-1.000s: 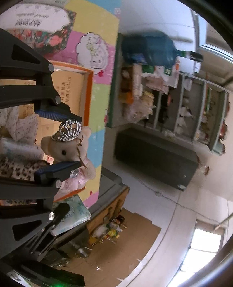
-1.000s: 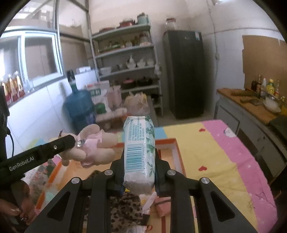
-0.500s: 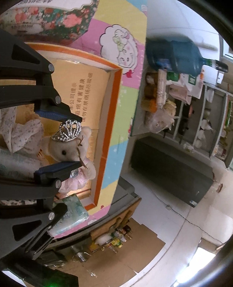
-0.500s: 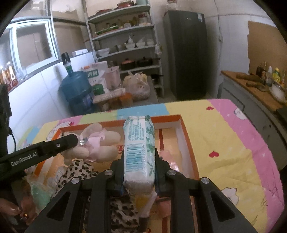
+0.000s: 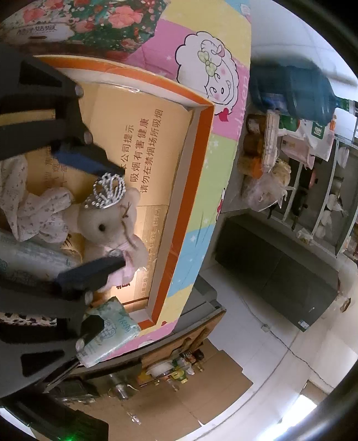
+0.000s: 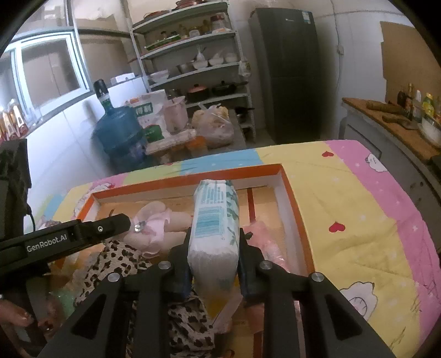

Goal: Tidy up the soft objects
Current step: 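Open the left tool over the tray while the right tool releases the tissue pack, then move both open tools back toward the remaining items on the bed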

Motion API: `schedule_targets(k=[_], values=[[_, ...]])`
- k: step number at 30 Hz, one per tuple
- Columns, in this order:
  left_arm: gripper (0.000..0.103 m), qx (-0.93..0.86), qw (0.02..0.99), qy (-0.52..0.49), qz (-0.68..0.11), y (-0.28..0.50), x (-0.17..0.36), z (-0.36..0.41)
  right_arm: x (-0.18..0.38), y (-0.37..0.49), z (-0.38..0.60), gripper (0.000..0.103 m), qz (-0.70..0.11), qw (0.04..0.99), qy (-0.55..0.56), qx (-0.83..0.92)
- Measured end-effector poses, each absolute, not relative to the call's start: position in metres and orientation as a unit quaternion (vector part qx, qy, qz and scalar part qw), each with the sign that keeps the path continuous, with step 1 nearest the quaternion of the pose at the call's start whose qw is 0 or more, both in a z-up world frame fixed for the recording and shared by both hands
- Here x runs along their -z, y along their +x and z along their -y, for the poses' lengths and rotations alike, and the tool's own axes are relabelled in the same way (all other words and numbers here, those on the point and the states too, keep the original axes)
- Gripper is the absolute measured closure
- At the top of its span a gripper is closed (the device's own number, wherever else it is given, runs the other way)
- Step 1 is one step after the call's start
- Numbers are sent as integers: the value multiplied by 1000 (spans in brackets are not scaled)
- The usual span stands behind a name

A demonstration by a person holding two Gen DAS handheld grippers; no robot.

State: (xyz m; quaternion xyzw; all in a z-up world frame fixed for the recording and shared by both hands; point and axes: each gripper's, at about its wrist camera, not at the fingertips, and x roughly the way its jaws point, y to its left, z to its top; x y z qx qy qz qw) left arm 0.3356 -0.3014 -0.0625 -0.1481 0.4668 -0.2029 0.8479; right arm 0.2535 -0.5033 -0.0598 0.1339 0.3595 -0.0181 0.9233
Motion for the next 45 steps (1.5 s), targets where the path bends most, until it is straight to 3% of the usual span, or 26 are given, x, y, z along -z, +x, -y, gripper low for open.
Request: schedule_targets(k=[2, 4, 10, 21, 45], values=[[25, 206, 846, -161, -465, 335, 63, 300, 59, 253, 503, 59, -358, 924, 136, 20], [22, 209, 844, -169, -464, 334, 62, 298, 57, 250, 503, 49, -356, 924, 137, 23], [19, 213, 850, -170, -451, 327, 53, 298, 51, 243, 505, 38, -342, 928, 145, 27], [15, 229, 863, -175, -414, 309, 33, 293, 29, 212, 510, 31, -295, 941, 161, 46], [14, 235, 933, -47, -267, 224, -25, 284, -8, 124, 489, 30, -216, 963, 132, 98]])
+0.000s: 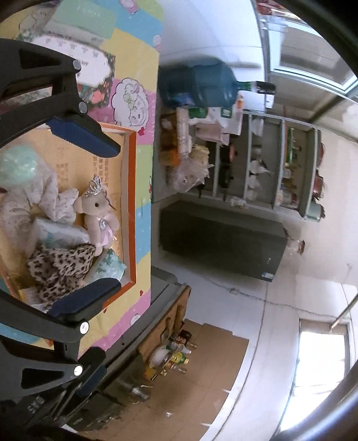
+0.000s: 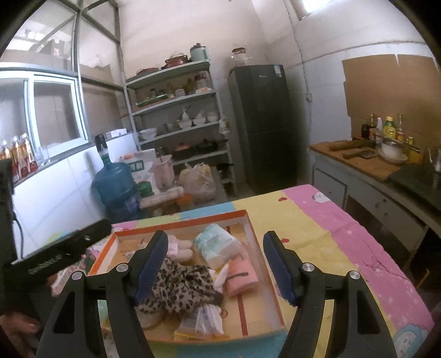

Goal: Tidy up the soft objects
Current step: 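Move both open tools back toward the remaining items on the bed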

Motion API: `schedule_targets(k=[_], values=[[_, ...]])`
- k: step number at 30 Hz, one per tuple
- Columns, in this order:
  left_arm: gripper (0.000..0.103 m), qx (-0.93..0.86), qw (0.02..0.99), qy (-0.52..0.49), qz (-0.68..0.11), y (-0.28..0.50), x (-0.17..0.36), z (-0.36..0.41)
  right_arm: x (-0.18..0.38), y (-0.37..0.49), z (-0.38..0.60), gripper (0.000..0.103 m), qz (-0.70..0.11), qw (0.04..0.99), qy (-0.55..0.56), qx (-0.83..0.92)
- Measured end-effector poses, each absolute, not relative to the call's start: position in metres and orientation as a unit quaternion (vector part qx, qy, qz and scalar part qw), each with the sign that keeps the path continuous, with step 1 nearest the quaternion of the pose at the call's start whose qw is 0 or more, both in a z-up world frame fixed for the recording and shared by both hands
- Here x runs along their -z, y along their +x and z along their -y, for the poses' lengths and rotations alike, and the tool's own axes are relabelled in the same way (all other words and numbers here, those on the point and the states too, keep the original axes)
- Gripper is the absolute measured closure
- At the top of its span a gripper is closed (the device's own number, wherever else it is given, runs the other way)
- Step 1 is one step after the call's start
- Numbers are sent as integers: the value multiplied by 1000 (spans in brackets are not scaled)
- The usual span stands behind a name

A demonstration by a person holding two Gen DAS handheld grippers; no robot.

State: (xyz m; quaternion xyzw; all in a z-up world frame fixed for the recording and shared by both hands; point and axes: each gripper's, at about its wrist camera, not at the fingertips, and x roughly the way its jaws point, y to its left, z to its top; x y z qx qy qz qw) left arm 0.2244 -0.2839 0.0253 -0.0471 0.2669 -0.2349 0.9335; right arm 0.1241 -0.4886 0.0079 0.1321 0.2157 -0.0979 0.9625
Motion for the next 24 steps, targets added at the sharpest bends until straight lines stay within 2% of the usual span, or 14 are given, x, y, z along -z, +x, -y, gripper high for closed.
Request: schedule_targets(k=[14, 24], values=[[14, 264, 942, -35, -203, 159, -47, 257, -4, 88, 468, 29, -206, 963, 138, 110], [14, 275, 936, -25, -217, 135, -44, 246, -5, 63, 450, 29, -201, 963, 130, 120]])
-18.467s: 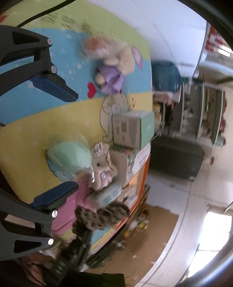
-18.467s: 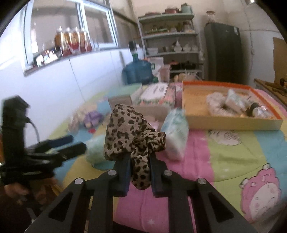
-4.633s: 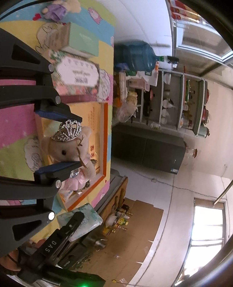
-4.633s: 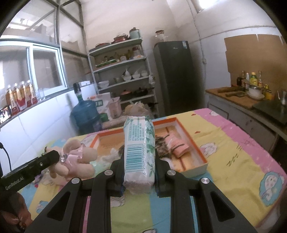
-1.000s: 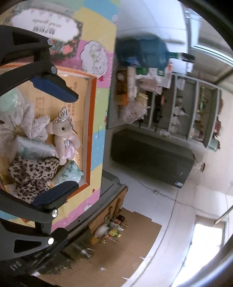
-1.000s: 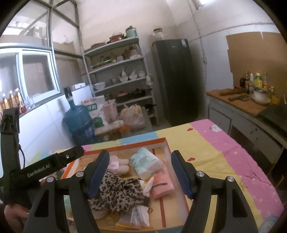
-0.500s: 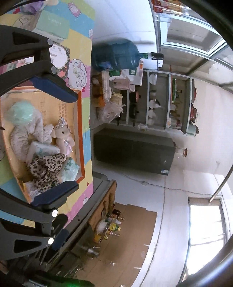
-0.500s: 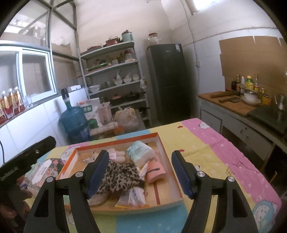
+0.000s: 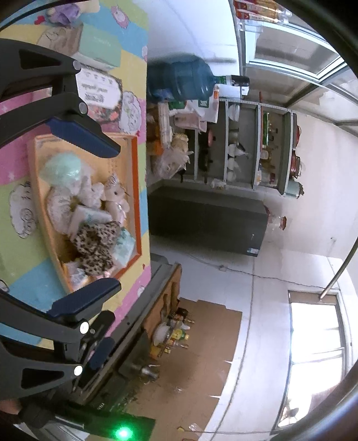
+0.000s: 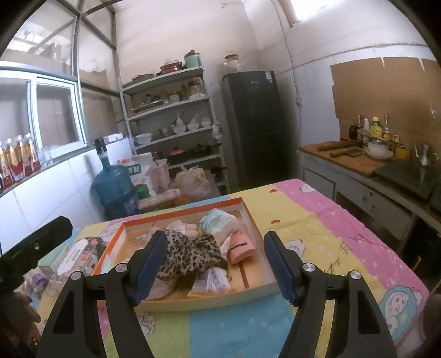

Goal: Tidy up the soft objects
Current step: 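Move both open tools back toward the remaining items on the bed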

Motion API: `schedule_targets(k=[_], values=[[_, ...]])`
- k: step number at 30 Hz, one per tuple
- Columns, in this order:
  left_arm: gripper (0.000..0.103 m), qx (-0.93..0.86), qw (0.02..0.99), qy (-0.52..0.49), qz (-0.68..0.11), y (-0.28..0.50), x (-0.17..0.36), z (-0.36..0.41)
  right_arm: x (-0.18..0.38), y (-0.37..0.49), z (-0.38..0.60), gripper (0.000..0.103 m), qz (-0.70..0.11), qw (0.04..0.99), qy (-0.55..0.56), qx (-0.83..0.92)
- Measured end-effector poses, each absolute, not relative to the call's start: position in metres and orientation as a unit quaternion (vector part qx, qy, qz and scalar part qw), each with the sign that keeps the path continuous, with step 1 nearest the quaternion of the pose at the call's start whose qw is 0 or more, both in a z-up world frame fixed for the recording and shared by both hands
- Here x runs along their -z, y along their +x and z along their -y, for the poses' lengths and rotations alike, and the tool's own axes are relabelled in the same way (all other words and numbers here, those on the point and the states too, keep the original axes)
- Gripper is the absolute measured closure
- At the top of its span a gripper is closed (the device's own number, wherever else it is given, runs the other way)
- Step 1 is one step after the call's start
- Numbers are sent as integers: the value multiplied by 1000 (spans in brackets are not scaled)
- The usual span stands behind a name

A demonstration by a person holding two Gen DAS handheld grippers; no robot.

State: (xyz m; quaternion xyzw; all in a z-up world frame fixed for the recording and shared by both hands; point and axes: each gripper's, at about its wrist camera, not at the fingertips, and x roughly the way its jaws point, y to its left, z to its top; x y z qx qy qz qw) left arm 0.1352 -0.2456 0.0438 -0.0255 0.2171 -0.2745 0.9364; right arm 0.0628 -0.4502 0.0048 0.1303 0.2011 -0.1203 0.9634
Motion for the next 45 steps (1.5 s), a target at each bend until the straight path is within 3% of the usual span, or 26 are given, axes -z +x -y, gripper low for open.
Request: schedule_targets(k=[12, 45], values=[[14, 274, 937, 7, -216, 99, -34, 229, -1, 34, 423, 29, -206, 962, 131, 121], [14, 226, 952, -25, -204, 55, -18, 100, 3, 21, 298, 29, -233, 966, 102, 47]])
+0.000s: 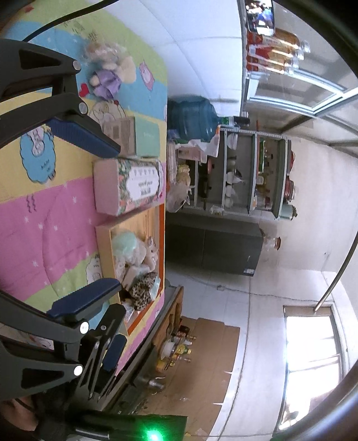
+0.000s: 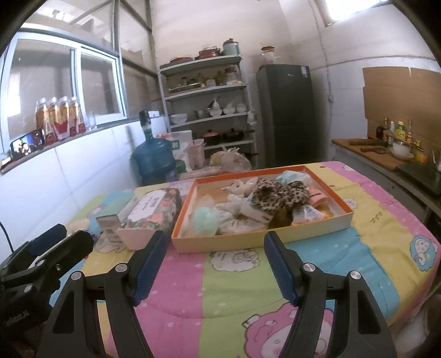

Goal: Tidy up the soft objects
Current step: 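Move both open tools back toward the remaining items on the bed, then grasp the bagged bread bun with the left tool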

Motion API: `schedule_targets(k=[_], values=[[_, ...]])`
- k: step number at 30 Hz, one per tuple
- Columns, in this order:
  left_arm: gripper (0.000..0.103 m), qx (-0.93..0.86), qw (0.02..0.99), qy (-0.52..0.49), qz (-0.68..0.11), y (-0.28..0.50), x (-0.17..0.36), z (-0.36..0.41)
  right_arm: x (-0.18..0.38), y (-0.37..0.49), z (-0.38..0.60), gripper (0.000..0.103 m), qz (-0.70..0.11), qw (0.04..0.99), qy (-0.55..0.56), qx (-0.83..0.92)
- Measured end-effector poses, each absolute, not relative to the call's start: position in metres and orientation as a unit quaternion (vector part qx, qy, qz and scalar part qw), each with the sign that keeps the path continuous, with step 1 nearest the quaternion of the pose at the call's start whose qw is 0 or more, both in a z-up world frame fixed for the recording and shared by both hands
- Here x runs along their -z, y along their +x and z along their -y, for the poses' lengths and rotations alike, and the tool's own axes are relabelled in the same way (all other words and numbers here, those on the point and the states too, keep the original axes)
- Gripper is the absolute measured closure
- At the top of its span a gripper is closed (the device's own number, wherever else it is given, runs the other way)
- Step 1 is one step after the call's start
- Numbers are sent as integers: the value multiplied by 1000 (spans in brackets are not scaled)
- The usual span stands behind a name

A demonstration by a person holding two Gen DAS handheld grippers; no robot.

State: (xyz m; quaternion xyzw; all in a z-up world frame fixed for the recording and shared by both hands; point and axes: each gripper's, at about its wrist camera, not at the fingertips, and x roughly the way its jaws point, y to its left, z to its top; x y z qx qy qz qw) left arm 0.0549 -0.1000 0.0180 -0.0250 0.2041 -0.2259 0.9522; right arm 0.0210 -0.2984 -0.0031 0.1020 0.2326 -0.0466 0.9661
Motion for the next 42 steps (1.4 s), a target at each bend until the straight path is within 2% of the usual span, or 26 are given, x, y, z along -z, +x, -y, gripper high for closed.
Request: schedule_targets(k=[24, 42], values=[[14, 121, 969, -61, -206, 55, -2, 2, 6, 53, 199, 29, -256, 963, 69, -49], [14, 16, 964, -99, -247, 86, 22, -76, 4, 92, 140, 29, -262, 957, 46, -119]])
